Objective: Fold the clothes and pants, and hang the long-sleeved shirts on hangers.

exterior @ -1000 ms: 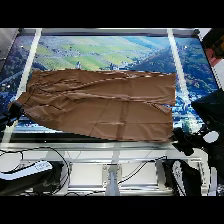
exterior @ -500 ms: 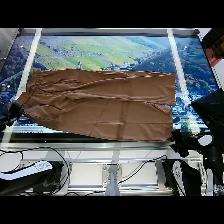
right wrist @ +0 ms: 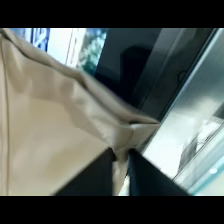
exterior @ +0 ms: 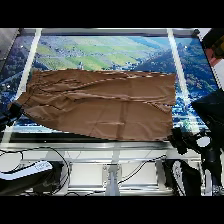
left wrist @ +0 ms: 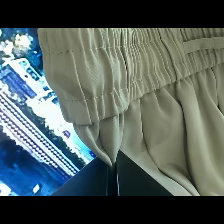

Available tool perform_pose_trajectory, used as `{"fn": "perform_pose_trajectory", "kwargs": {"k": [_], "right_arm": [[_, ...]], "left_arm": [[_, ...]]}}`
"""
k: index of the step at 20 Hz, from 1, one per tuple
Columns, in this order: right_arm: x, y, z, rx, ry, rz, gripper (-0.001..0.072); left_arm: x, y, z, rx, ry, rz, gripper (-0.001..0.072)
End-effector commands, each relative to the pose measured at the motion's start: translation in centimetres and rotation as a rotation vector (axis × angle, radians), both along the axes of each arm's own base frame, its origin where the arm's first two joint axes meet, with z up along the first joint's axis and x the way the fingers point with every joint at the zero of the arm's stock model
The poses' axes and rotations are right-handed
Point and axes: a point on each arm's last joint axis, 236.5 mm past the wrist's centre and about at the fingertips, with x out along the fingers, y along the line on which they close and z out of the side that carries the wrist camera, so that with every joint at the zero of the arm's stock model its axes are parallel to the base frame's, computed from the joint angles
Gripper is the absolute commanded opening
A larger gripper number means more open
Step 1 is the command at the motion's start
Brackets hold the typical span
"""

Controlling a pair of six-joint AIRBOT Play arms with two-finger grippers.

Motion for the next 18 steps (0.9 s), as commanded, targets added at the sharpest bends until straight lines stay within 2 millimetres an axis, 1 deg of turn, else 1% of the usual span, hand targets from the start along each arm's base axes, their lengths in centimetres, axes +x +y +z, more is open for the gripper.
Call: {"fn": "perform_pose_trajectory", "kwargs": {"k": [1,2,4,5,6,7,9,11,14,16,17,18], "right_arm": [[0.5,0.3,0.3,0.001,-0.029,0.036,0.0013],[0.9,0.6,0.6,0.011,-0.045,0.054,0.0012],[2.0,1.0,2.1,0.022,-0.089,0.102,0.0012],[2.9,1.1,3.3,0.021,-0.127,0.136,0.0013],[4.2,1.1,5.0,0.01,-0.181,0.177,0.0012],[5.5,0.9,6.9,-0.008,-0.234,0.197,0.0012],[7.7,0.2,11.3,-0.051,-0.339,0.205,0.0012],[9.2,-0.1,15.3,-0.086,-0.433,0.211,0.0012],[11.5,-0.4,20.0,-0.111,-0.568,0.19,0.0012],[13.1,-1.2,22.3,-0.14,-0.664,0.143,0.0012],[13.7,-1.6,23.1,-0.146,-0.701,0.118,0.0012],[14.2,-1.9,23.6,-0.15,-0.728,0.098,0.0012]], "left_arm": [[0.0,0.0,0.1,0.001,-0.001,0.0,0.0044],[0.0,0.0,0.1,0.001,-0.002,0.0,0.0044],[0.2,-0.2,0.6,-0.002,-0.014,-0.003,0.0044],[0.2,-0.4,1.2,0.001,-0.022,-0.012,0.0044],[0.3,-0.4,2.0,0.012,-0.036,-0.017,0.0044],[0.4,-0.3,3.3,0.037,-0.058,-0.017,0.0044],[0.6,-0.1,6.5,0.097,-0.11,-0.017,0.0044],[0.5,-0.2,10.6,0.174,-0.178,-0.016,0.0043],[0.6,-0.5,17.2,0.239,-0.335,0.039,0.0042],[0.5,0.0,21.3,0.255,-0.458,0.122,0.0042],[0.4,0.3,22.8,0.252,-0.51,0.166,0.0042],[0.3,0.6,23.9,0.245,-0.549,0.2,0.0042]]}}
